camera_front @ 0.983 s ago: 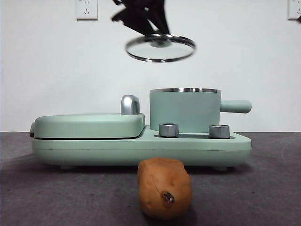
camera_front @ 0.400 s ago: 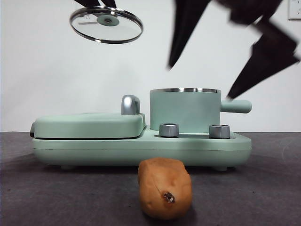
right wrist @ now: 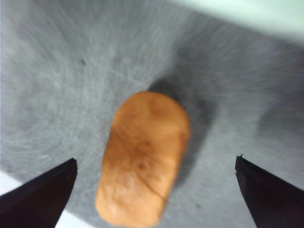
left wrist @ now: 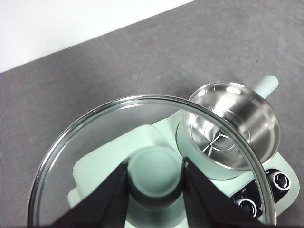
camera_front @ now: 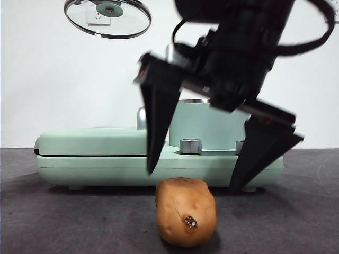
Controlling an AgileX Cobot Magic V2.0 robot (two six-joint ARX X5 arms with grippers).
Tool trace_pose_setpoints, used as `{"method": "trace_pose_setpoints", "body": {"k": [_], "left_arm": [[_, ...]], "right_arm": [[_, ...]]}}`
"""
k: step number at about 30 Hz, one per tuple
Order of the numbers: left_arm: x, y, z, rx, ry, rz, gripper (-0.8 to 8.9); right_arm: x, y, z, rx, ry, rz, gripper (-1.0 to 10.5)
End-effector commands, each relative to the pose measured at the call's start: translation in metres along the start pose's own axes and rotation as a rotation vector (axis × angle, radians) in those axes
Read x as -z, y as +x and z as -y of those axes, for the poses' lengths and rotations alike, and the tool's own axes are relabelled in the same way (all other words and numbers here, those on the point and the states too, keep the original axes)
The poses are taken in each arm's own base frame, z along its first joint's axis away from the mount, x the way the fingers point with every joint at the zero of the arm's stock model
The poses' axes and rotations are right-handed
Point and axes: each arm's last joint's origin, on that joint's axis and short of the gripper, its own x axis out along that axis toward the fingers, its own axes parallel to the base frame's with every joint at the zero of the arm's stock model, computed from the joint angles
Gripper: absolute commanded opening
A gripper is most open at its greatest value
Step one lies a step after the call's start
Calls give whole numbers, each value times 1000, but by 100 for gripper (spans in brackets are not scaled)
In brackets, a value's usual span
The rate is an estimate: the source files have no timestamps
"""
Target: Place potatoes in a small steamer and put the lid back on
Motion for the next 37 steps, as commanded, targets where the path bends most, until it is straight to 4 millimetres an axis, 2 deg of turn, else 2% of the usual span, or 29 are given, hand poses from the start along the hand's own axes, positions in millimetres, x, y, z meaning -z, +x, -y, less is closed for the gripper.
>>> {"method": "trace_pose_setpoints", "body": {"k": [1, 5, 11, 16, 20, 25, 29, 32, 35, 37], "left_arm": [[-8, -9, 3, 1, 21, 52, 17], [-8, -9, 3, 2, 21, 51, 17], [-8, -9, 3, 2, 20, 47, 17], [-7, -9, 3, 3, 20, 44, 17], [-7, -9, 3, 3, 20, 44, 17], [-7, -9, 3, 2, 23, 44, 17], [-7, -9, 3, 3, 22, 44, 17], [-7, -9, 3, 4, 23, 44, 17], [-7, -9, 4, 15, 23, 44, 17], [-7, -9, 4, 26, 24, 46, 17]], "right_arm": [[0, 11, -10, -5, -10, -16, 544], [2, 22, -15, 4, -28, -38, 523], [3, 30, -15, 17, -29, -61, 204], [-1, 26, -17, 6, -27, -49, 166], [-23, 2, -24, -12, -45, -7, 166], [-64, -53, -30, -14, -103, 125, 166], [-99, -103, -23, -10, -123, 248, 166], [-124, -131, -10, 17, -112, 291, 166], [-147, -142, 4, 55, -104, 286, 165], [-161, -142, 13, 75, -100, 273, 165]]}}
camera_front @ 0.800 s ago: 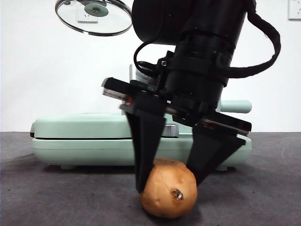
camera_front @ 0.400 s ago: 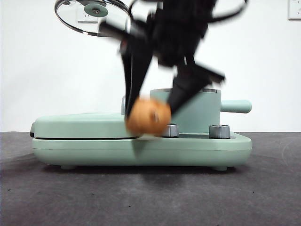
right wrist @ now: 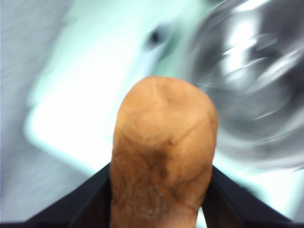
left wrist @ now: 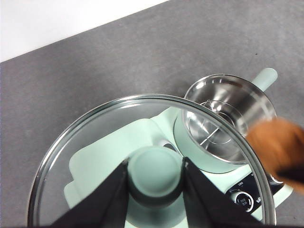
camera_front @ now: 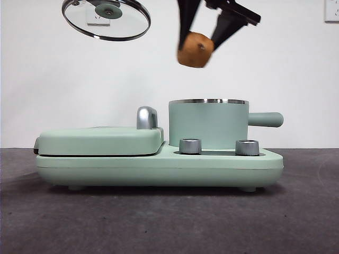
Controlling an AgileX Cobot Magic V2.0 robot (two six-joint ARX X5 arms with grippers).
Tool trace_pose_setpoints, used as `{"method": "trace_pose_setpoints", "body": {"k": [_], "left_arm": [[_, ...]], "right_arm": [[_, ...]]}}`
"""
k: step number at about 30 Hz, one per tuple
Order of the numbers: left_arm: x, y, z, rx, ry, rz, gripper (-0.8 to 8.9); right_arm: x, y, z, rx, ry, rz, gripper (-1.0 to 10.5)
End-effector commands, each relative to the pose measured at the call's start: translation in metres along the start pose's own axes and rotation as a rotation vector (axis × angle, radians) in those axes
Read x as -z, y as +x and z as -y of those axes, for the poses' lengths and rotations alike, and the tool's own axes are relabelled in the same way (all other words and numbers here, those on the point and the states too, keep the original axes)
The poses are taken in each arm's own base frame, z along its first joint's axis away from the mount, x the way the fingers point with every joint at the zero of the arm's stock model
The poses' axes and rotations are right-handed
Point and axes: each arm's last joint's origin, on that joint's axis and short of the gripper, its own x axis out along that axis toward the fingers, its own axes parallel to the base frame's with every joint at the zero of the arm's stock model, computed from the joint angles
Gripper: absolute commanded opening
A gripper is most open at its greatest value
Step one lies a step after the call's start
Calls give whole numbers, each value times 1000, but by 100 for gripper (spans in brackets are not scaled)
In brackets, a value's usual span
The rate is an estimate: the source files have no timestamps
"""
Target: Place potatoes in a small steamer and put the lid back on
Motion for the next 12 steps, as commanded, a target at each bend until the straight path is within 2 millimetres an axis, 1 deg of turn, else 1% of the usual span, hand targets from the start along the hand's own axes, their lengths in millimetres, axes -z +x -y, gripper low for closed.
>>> {"method": "trace_pose_setpoints", "body": {"k": [1, 3, 6, 8, 10, 12], "left_arm": [[-9, -9, 4, 18, 28, 65, 17], [-9, -9, 4, 18, 28, 65, 17], [-9, -9, 4, 18, 28, 65, 17], [-9, -9, 4, 18, 28, 64, 17], [-9, -9, 4, 18, 28, 65, 17], [-9, -9, 4, 18, 28, 64, 17]], "right_arm": [[-21, 17, 11, 38, -49, -35, 165], [-30, 28, 21, 62, -41, -56, 165], [-44, 58, 42, 95, -14, -95, 166], [-45, 77, 52, 109, 3, -133, 166], [-44, 91, 58, 119, 9, -169, 166], [-44, 100, 62, 121, 9, -183, 171]]}}
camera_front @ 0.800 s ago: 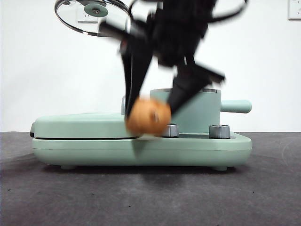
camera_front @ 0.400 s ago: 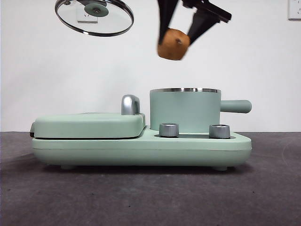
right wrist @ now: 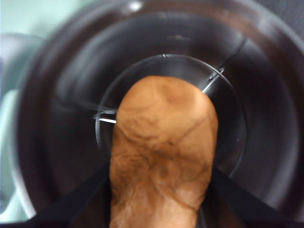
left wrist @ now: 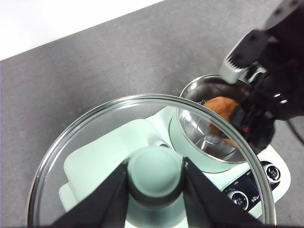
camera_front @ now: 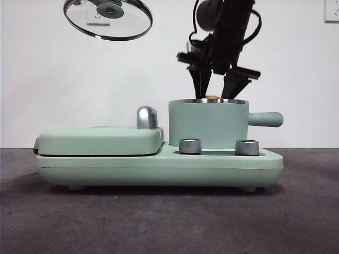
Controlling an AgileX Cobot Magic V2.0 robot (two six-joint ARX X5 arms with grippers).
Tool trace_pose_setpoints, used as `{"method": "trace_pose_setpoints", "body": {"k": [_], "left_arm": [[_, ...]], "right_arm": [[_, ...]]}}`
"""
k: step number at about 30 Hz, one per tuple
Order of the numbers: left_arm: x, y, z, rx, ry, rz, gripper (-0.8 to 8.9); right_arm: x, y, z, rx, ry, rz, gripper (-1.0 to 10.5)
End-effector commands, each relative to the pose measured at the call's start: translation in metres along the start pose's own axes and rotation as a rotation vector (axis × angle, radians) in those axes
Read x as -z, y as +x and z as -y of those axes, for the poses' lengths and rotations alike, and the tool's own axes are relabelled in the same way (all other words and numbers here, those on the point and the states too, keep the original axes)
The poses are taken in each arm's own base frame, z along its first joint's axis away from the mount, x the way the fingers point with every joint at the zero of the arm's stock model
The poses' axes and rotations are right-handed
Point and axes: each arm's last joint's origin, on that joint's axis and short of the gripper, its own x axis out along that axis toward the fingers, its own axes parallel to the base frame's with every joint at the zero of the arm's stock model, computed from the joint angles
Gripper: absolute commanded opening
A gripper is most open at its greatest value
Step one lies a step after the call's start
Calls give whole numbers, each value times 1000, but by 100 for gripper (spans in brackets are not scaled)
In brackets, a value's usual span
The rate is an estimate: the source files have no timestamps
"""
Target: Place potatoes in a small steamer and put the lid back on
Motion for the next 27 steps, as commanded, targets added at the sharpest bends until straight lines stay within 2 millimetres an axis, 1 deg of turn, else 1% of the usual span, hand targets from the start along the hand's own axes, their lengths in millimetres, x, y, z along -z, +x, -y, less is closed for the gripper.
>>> {"method": "trace_pose_setpoints", "body": {"k": [1, 2, 4, 5, 6, 8, 9, 11, 13, 15, 18, 20, 21, 24, 27], "left_arm": [[-9, -9, 3, 2, 28, 62, 17], [-9, -9, 3, 2, 28, 62, 17], [-9, -9, 3, 2, 27, 63, 17], [-9, -9, 3, 3, 27, 63, 17], [-9, -9, 4, 8, 26, 63, 17], [-10, -9, 6, 20, 31, 65, 17], [-10, -8, 7, 23, 33, 65, 17], [-10, -8, 10, 29, 37, 65, 17], [-10, -7, 13, 36, 43, 68, 17], [-12, -7, 16, 44, 53, 78, 17], [-13, -5, 24, 62, 69, 87, 17], [-14, -3, 31, 79, 84, 93, 17], [-15, -2, 34, 86, 91, 96, 17], [-16, 1, 45, 111, 112, 99, 17], [-16, 5, 53, 133, 127, 95, 17]], "right_arm": [[-5, 7, -2, -3, -30, 5, 187], [-5, 7, -2, -4, -35, 8, 240], [-6, 7, -3, -5, -40, 17, 387], [-6, 7, -3, -6, -39, 16, 442], [-6, 6, -3, -7, -40, 17, 462], [-5, -4, -3, -6, -39, 16, 463], [-3, -12, -4, -3, -43, 15, 463], [3, -36, -6, -4, -54, 35, 463], [13, -66, -8, 1, -59, 68, 462], [26, -95, -8, 54, -61, 96, 461], [52, -138, -7, 132, -62, 151, 460], [78, -164, -6, 130, -64, 188, 460], [91, -173, -5, 132, -64, 199, 460], [142, -193, 2, 128, -69, 231, 460], [191, -199, 10, 87, -78, 333, 460]]}}
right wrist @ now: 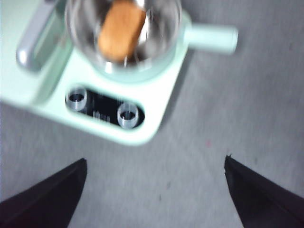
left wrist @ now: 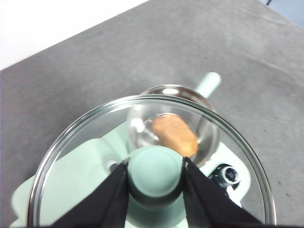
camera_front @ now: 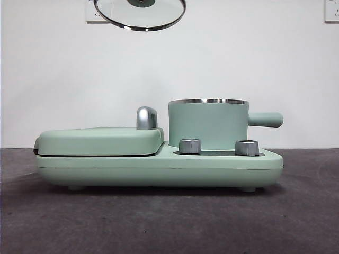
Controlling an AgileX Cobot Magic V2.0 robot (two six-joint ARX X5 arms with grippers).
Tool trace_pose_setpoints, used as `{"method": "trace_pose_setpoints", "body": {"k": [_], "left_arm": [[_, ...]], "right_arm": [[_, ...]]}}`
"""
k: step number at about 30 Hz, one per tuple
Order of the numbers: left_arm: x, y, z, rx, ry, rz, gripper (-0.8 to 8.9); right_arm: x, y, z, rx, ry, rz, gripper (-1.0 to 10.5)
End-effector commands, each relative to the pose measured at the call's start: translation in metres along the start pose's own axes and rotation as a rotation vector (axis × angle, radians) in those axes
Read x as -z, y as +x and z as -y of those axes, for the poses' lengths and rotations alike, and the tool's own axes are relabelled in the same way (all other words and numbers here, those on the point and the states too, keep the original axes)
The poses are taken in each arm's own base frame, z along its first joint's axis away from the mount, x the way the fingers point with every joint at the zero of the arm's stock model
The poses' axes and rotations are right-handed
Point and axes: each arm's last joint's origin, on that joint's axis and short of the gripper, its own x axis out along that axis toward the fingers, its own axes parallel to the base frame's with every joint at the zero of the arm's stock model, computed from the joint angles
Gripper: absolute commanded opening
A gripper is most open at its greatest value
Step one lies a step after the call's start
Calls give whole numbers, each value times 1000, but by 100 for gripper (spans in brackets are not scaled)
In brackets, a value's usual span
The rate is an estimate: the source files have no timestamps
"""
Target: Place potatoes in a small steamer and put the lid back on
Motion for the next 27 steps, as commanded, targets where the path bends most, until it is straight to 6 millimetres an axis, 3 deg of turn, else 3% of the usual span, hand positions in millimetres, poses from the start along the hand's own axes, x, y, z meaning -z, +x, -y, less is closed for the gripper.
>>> {"method": "trace_pose_setpoints", "body": {"k": [1, 7, 13, 19, 27], "left_arm": [[-10, 0, 7, 20, 37, 56, 17], [-15, 15, 17, 47, 64, 84, 17], [-15, 47, 23, 74, 80, 70, 17], [-11, 99, 24, 94, 102, 57, 17], [1, 152, 28, 116, 139, 27, 17]], "right_arm": [[34, -9, 2, -50, -10, 100, 460], [101, -14, 7, -152, 0, 226, 460], [146, -15, 13, -186, 40, 292, 460], [169, -25, 18, -211, 85, 368, 460], [173, -29, 19, -218, 91, 392, 460]]}}
